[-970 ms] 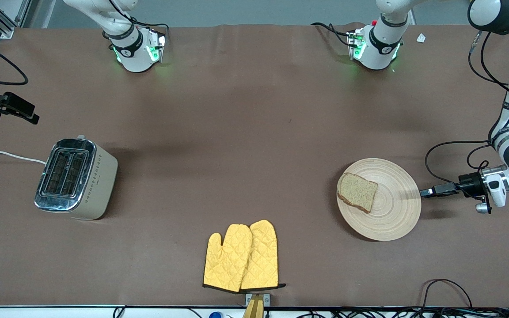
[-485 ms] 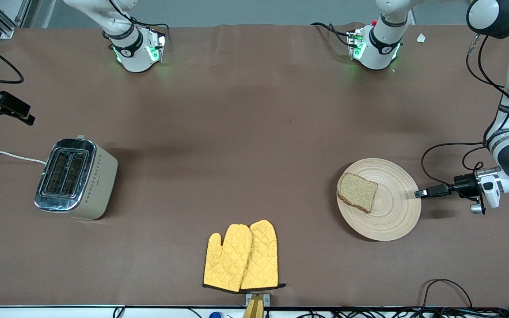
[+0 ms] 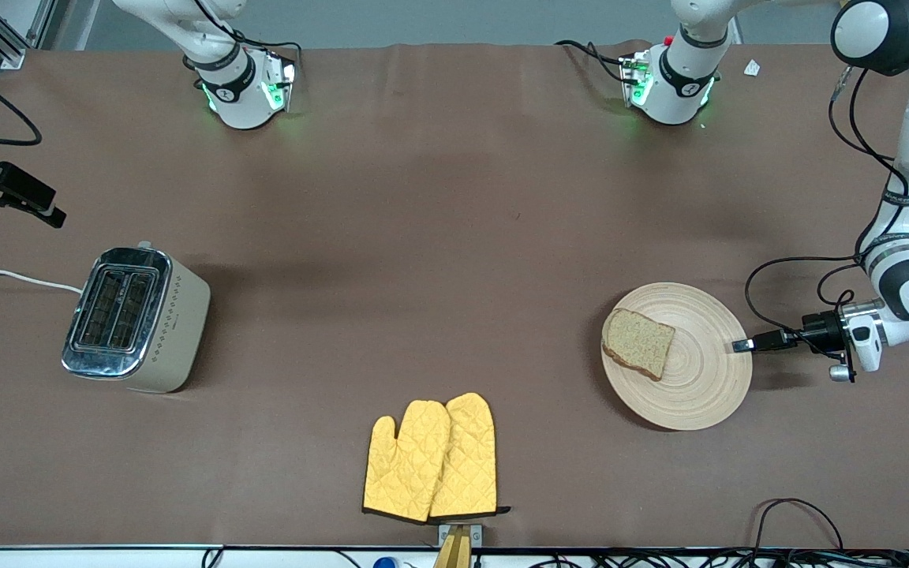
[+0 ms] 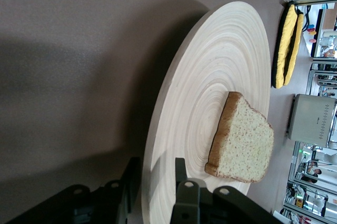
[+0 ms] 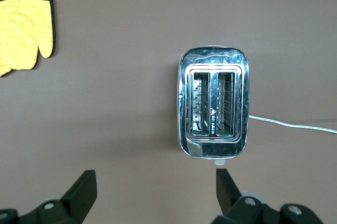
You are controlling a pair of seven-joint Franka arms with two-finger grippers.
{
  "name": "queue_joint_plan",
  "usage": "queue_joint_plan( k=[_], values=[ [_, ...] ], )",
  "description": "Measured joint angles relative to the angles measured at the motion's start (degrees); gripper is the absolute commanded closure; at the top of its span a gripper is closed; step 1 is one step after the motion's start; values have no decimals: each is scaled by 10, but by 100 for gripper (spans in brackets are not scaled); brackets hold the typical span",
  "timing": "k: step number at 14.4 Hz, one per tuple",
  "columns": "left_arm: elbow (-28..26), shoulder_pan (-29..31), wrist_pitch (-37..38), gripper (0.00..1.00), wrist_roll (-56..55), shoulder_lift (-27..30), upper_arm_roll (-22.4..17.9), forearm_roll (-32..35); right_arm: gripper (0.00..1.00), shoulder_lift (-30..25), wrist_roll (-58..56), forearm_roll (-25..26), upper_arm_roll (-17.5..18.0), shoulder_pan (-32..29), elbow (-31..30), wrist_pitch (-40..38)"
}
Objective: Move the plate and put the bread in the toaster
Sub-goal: 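Grip the plate rim with the left gripper, then slide the plate with the left gripper toward the table center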
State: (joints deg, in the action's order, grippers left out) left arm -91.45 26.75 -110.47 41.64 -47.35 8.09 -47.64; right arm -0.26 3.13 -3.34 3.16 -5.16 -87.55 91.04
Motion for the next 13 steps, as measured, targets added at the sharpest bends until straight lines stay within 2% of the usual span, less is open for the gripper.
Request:
queue_joint_plan(
  k=[3, 9, 13],
  values=[
    [0, 0, 1, 92, 2, -1, 0, 0, 0, 0, 0, 0, -2, -1, 1, -4],
    [7, 3, 16, 97, 11, 0, 5, -5, 0, 2, 0, 0, -5, -2, 2, 4],
    [8, -2, 36, 99, 11, -1, 33, 0, 0, 12, 0, 0, -5, -2, 0, 13]
  ],
)
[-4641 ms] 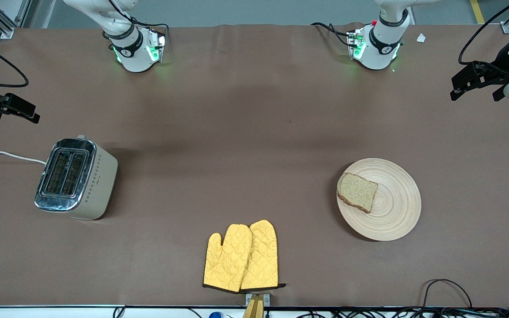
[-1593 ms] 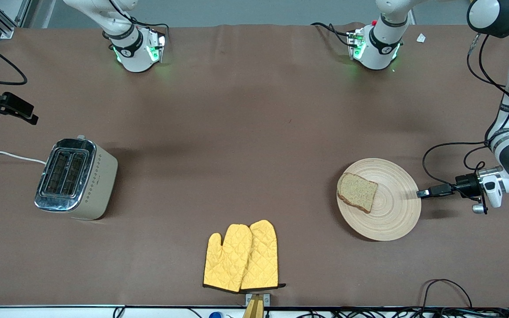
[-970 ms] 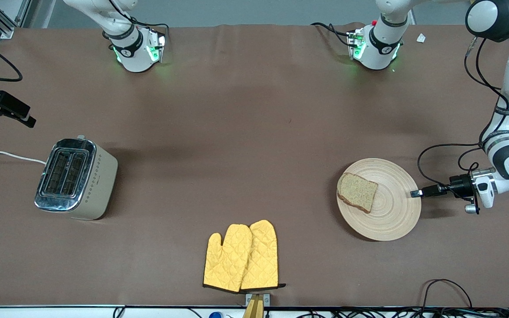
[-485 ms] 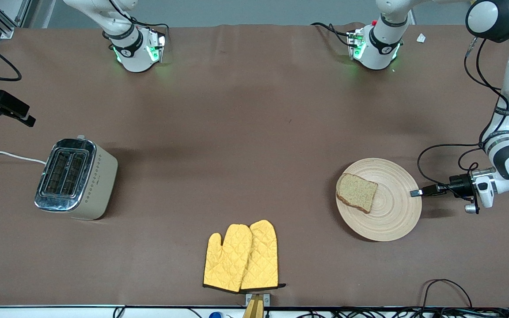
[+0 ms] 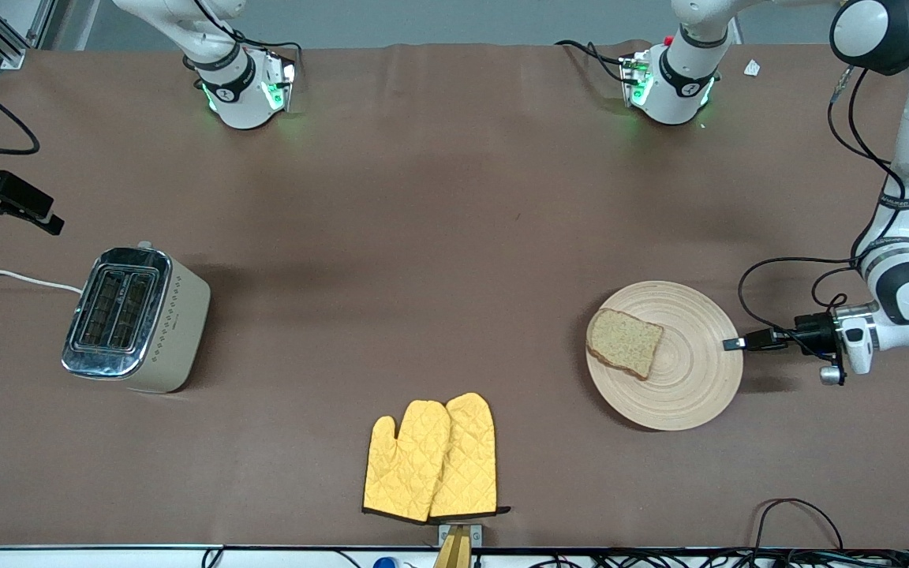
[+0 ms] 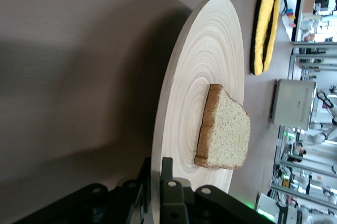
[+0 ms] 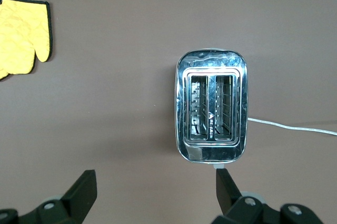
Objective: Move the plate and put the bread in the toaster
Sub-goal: 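Slide the plate with the left gripper toward the table center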
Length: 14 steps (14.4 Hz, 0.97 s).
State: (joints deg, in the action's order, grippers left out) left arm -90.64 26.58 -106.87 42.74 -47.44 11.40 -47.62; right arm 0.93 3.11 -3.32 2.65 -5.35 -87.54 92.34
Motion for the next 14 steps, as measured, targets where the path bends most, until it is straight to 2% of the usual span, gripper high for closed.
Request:
queue_joint_plan(
  k=[7, 9, 11, 14],
  values=[
    [-26, -10, 8, 99, -4, 0, 92, 0, 0, 9, 0, 0, -1, -4, 0, 5],
    [-55, -10, -36, 99, -5, 1, 134, 0, 0, 10, -1, 1, -1, -6, -1, 5],
    [-97, -10, -112, 99, -8, 5, 186, 0, 0, 10, -1, 4, -1, -7, -2, 2],
    [-155, -11, -192, 99, -12, 13, 246, -30, 0, 10, -1, 9, -1, -8, -2, -27]
  ],
)
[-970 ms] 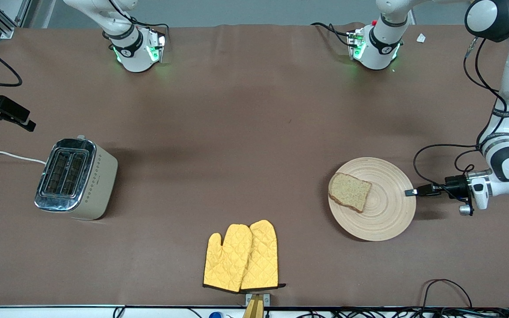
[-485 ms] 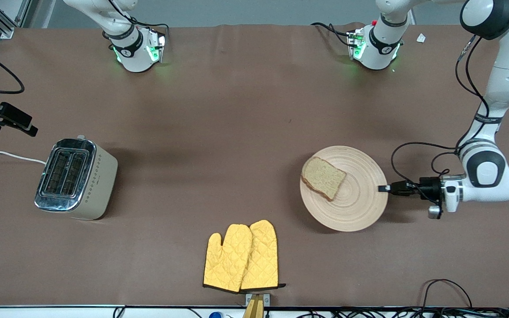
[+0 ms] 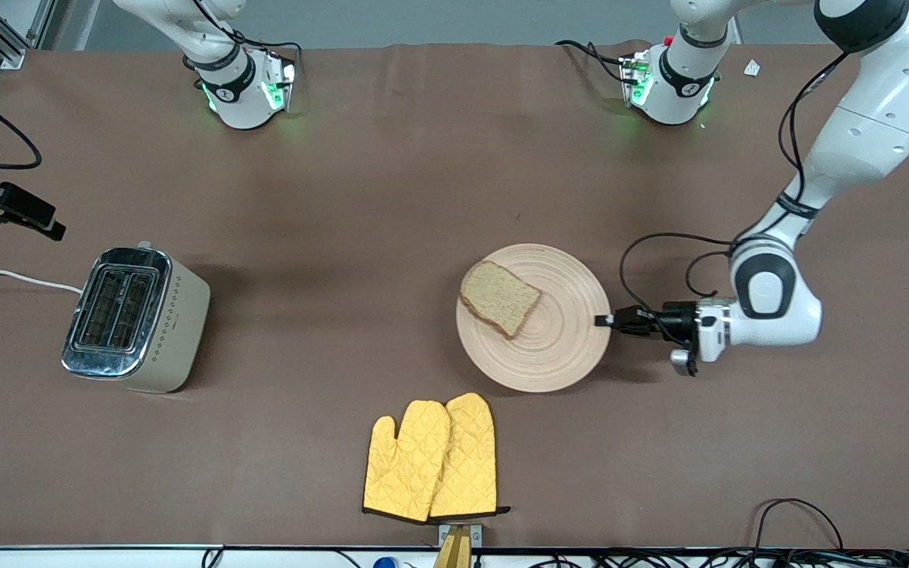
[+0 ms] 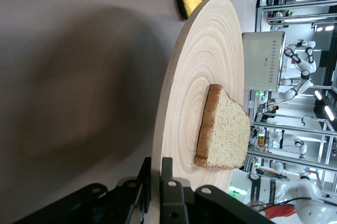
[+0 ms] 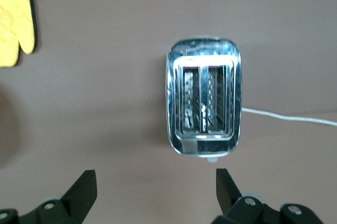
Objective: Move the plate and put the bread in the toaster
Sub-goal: 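Slide the plate with the left gripper toward the table center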
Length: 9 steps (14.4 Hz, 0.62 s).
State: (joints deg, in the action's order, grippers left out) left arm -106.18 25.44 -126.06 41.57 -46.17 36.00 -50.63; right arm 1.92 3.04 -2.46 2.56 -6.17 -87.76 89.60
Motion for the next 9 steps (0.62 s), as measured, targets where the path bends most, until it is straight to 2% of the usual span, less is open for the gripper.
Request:
queue_joint_plan(
  k=[4, 9],
  values=[
    [-61, 0, -121, 99, 0, 3, 59, -16, 0, -1, 0, 1, 0, -2, 1, -23],
    [-94, -26, -196, 99, 2, 3, 88, -84, 0, 0, 0, 1, 0, -3, 0, -54]
  ],
)
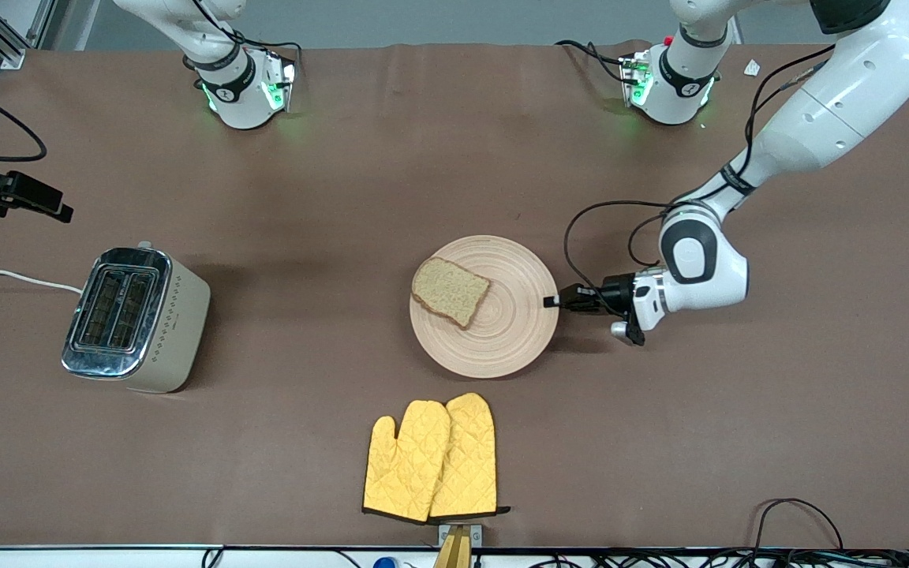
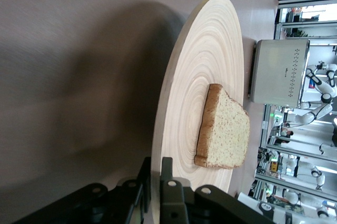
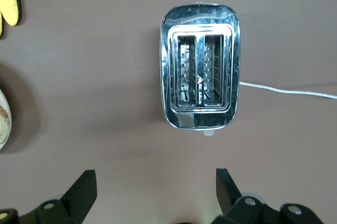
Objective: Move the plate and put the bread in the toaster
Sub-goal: 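Slide the plate with the left gripper toward the table center, then release the plate and withdraw the left gripper while the right gripper approaches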
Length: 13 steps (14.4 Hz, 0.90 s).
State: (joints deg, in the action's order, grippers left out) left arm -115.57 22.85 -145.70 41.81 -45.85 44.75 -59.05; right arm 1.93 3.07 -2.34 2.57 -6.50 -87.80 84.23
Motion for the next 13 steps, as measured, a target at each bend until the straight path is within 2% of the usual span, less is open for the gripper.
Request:
queue_joint_plan(
  k=[3, 6, 8, 9, 11, 13],
  values=[
    [-1, -44, -39, 98, 0, 0, 1, -42, 0, 1, 0, 0, 3, 2, -7, -9],
    [-1, -74, -52, 96, 0, 0, 2, -55, 0, 2, 0, -1, 7, 18, -33, 10],
    [-4, -77, -53, 86, 0, 0, 1, -55, 0, 3, 1, -1, 9, 41, -67, 56],
    [-6, -76, -53, 61, 0, 0, 0, -55, 0, 4, 4, -1, 10, 51, -88, 82],
    [-7, -73, -52, 2, 0, -1, 0, -56, 0, 7, 14, -7, 11, 63, -140, 142],
    [-7, -67, -52, 0, 0, -1, 0, -57, 0, 12, 25, -10, 11, 69, -182, 191]
  ],
)
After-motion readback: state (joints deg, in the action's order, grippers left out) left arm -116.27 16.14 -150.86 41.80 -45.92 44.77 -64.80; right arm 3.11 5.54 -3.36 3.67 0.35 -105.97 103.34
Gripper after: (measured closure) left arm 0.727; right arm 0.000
